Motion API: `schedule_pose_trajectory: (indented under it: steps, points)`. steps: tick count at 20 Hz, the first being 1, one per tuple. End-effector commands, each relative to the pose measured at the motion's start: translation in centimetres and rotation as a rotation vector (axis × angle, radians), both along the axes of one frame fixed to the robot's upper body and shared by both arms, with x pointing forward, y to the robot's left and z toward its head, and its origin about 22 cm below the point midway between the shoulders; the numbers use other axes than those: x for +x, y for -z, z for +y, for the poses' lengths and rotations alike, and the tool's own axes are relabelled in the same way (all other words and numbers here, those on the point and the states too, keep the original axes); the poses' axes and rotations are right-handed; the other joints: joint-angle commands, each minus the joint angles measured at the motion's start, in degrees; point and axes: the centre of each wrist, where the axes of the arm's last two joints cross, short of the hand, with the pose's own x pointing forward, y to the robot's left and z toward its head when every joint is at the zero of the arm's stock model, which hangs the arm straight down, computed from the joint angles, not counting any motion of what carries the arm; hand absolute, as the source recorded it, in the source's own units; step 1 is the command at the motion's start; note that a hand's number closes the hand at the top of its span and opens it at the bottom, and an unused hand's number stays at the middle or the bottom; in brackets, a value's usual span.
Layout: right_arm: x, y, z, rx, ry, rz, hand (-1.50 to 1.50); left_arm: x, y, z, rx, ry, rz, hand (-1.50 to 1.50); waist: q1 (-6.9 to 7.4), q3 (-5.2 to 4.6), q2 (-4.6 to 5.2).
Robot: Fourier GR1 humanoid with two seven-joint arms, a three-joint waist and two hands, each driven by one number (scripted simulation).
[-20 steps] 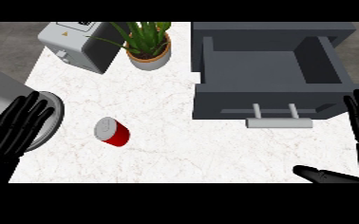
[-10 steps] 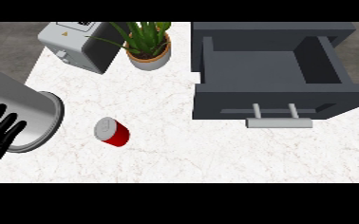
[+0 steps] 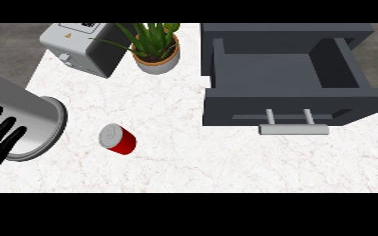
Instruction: Pick up the can, place it into the drawer and close the drawer
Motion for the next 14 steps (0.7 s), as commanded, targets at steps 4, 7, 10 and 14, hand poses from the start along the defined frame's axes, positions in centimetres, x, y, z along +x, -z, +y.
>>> schedule_pose_trajectory:
  steps: [4, 7, 10, 14]
  points:
    - [-1.4, 0.1, -1.0, 0.019, -0.018, -0.01, -1.5, 1.1, 1.3, -1.4, -0.087, 0.021, 0.069, -1.5, -0.1, -0.01, 0.01]
    - [-1.7, -0.6, -2.2, 0.014, 0.004, -0.02, -1.5, 2.4, 1.3, -1.2, -0.102, 0.032, 0.091, -1.5, -0.09, -0.01, 0.02]
    - [-1.9, -0.4, -1.2, -0.01, -0.019, 0.003, -1.5, 4.7, 2.1, -2.9, -0.084, 0.02, 0.114, -1.5, -0.25, -0.01, 0.07]
    - [-3.3, -1.0, -2.2, -0.001, -0.013, -0.004, -1.5, 6.0, 4.3, -2.6, -0.088, 0.0, 0.13, -1.5, -0.29, -0.02, 0.05]
